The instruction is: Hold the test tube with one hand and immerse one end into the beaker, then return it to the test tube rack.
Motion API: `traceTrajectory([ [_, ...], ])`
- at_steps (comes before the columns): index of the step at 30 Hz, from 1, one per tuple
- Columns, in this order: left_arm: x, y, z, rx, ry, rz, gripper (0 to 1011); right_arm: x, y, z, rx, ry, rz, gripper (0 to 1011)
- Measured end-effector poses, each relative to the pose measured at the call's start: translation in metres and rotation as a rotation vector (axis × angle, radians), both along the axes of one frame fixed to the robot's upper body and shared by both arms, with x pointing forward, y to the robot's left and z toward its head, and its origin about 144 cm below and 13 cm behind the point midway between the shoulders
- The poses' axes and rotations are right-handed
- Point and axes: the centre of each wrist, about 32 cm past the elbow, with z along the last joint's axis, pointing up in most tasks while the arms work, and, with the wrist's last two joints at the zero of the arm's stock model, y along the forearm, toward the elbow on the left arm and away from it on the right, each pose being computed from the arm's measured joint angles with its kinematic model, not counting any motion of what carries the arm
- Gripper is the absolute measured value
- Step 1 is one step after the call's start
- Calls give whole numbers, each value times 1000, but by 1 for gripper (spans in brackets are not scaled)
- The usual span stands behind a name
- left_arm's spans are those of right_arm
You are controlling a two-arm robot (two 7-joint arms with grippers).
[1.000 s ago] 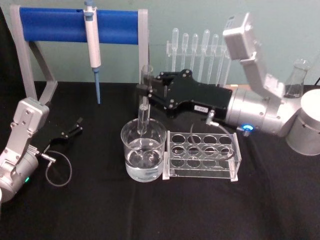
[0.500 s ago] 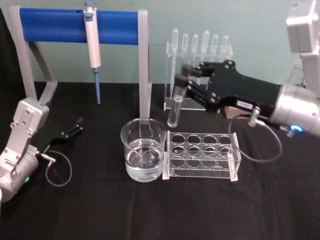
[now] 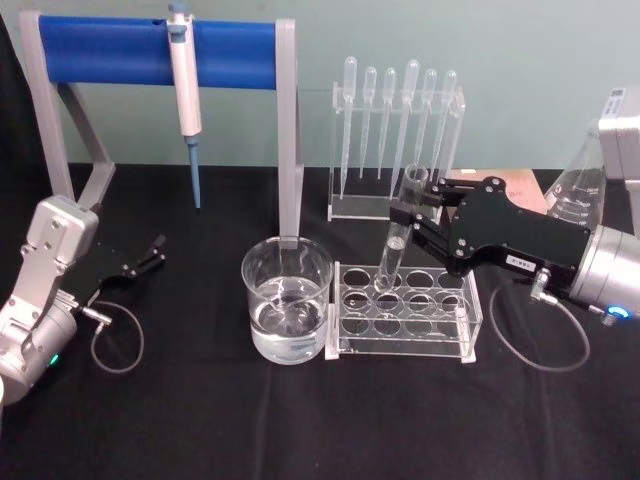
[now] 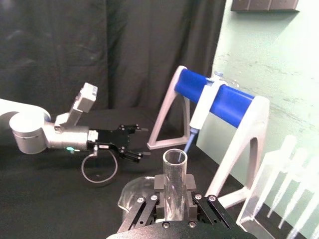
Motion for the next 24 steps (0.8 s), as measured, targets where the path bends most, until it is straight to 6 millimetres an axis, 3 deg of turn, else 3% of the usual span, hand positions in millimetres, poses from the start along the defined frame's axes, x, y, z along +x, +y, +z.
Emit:
traceTrajectory([
  [24, 0, 0, 0, 0, 0, 0, 1000, 8, 1, -30, -3, 39, -45, 242],
])
